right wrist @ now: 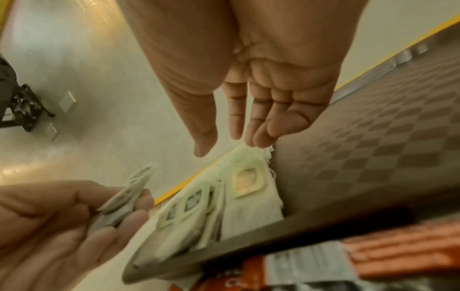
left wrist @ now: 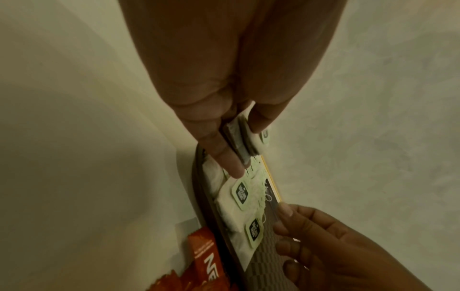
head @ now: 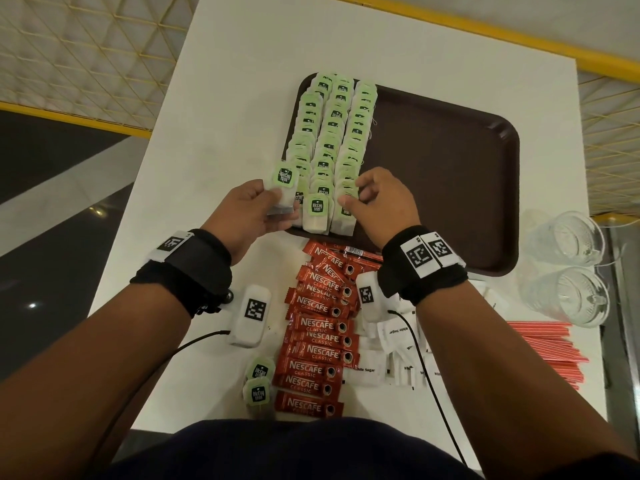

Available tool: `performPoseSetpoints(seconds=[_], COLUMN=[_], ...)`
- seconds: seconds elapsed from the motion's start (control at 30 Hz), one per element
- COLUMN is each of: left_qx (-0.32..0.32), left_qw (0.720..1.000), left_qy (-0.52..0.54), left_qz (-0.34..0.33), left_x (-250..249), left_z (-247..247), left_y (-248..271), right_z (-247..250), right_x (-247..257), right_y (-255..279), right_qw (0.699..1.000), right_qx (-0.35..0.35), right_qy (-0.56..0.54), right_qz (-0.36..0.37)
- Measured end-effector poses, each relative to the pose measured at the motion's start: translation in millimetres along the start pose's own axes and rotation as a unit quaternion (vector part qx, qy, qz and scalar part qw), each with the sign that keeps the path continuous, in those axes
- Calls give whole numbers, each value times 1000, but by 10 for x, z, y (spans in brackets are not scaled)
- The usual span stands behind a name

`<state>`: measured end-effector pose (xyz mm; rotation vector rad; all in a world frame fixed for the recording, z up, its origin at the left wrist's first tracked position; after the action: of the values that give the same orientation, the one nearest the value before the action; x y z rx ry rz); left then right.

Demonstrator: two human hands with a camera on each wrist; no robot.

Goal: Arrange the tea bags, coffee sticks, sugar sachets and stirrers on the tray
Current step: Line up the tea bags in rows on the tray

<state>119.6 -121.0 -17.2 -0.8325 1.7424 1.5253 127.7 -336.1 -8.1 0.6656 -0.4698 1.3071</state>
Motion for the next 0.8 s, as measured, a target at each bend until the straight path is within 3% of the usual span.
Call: performPoseSetpoints(seconds=[0.17,0.23,0.8], left_qx=[-10,-12,-22], left_qw=[1000,1000,1000], left_qy=[-17,-18,5], left_qz=[-16,-19,-12], left_x=[-6,-9,35], left_z=[-48,-45,58], left_y=[-4,1,2], right_z=[-212,-321,-437], right_x=[204,220,297], right_y=[138,187,71], right_qw=[987,980,978], right_qx=[119,135,68], right_qy=[71,107,173], right_qz=[81,104,97])
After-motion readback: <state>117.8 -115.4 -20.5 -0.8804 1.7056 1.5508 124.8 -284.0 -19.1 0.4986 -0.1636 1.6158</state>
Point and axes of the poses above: each hand's wrist, its own y-axis away from the middle knuckle, its own z-axis out of the back of the hand, x = y × z, the point moved 4 cm from there along -y, towards the middle knuckle, and after that the axes turned 2 degrees about -x, right-handed, at the moved point
